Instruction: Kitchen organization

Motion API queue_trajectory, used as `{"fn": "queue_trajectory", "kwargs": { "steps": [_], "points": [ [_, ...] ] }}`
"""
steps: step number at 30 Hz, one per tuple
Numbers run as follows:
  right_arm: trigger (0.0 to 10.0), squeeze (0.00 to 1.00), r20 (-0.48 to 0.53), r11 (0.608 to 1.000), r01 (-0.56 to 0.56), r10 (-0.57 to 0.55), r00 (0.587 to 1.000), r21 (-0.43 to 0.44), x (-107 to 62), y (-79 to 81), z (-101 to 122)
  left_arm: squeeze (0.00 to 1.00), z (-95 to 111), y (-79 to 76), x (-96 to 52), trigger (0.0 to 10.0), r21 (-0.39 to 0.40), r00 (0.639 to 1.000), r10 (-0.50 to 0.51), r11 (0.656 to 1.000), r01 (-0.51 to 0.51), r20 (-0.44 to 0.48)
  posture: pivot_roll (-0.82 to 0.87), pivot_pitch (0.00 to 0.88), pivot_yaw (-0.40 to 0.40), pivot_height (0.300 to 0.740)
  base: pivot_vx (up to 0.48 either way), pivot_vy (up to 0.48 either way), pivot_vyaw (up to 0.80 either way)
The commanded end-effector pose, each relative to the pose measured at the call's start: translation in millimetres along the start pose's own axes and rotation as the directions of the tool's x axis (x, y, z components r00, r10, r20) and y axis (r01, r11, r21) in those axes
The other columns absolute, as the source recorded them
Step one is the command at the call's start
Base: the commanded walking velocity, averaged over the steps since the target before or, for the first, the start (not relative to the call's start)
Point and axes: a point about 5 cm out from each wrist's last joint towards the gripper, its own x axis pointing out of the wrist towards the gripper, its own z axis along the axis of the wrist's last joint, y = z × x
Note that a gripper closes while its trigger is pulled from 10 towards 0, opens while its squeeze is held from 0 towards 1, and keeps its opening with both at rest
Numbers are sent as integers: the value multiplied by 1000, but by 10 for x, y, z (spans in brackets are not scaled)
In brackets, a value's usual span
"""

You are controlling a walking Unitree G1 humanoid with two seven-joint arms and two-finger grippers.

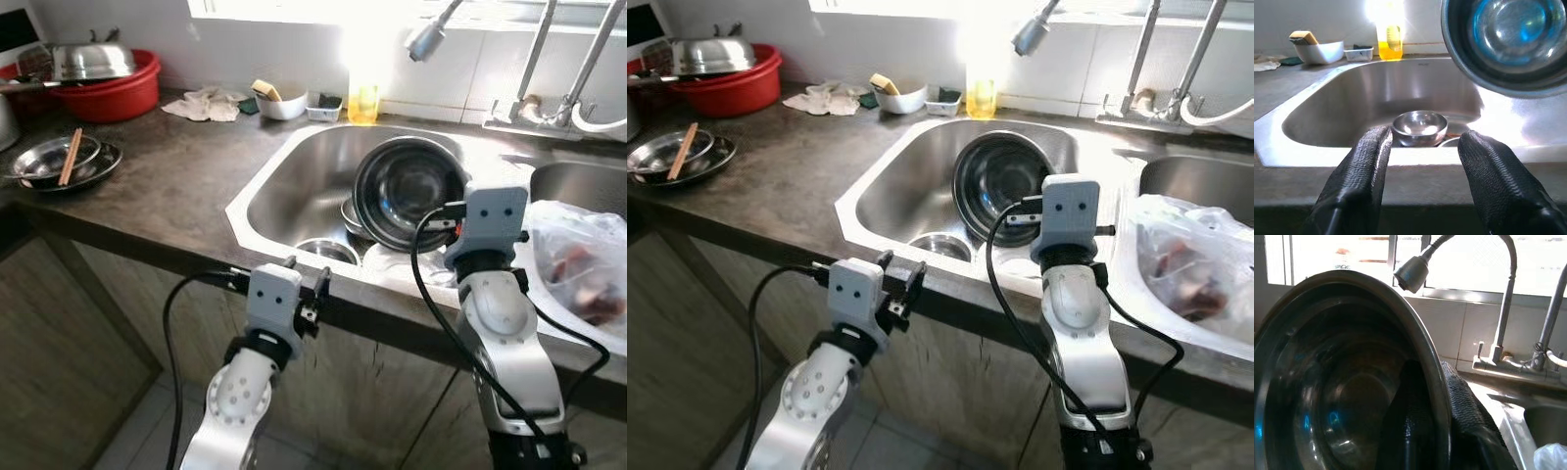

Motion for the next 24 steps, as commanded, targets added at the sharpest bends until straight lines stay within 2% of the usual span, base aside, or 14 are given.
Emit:
{"fn": "queue_trajectory", "kwargs": {
  "steps": [1,8,10,12,18,24],
  "points": [
    [10000,0,4,1000,-5,5,1000,11,51,15,28,0,-15,31,-22,10000,1,1000,12,1000,-12,-11,70,72,-10,740,0,0,0],
    [10000,0,-27,1000,16,-16,1000,11,234,-36,-11,0,-7,22,-21,10000,-4,1000,13,1000,-13,-8,73,78,-12,740,0,0,0],
    [10000,0,-114,1000,25,-27,993,-20,390,-60,-127,0,4,12,-29,10000,-6,1000,13,1000,-13,-5,78,83,-17,740,0,0,0],
    [10000,0,-135,1000,28,-28,990,-3,439,-68,-145,0,12,2,-38,10000,-10,1000,11,1000,-11,-1,84,87,-19,740,0,0,0],
    [10000,0,-45,999,15,-13,999,29,506,-67,21,0,39,12,-66,10000,3,1000,19,1000,-19,9,94,88,-27,740,0,0,0],
    [10000,0,-33,999,10,-9,999,31,479,-35,24,0,31,-7,-69,10000,11,1000,5,1000,-5,6,90,88,-24,740,369,0,0]
  ]
}}
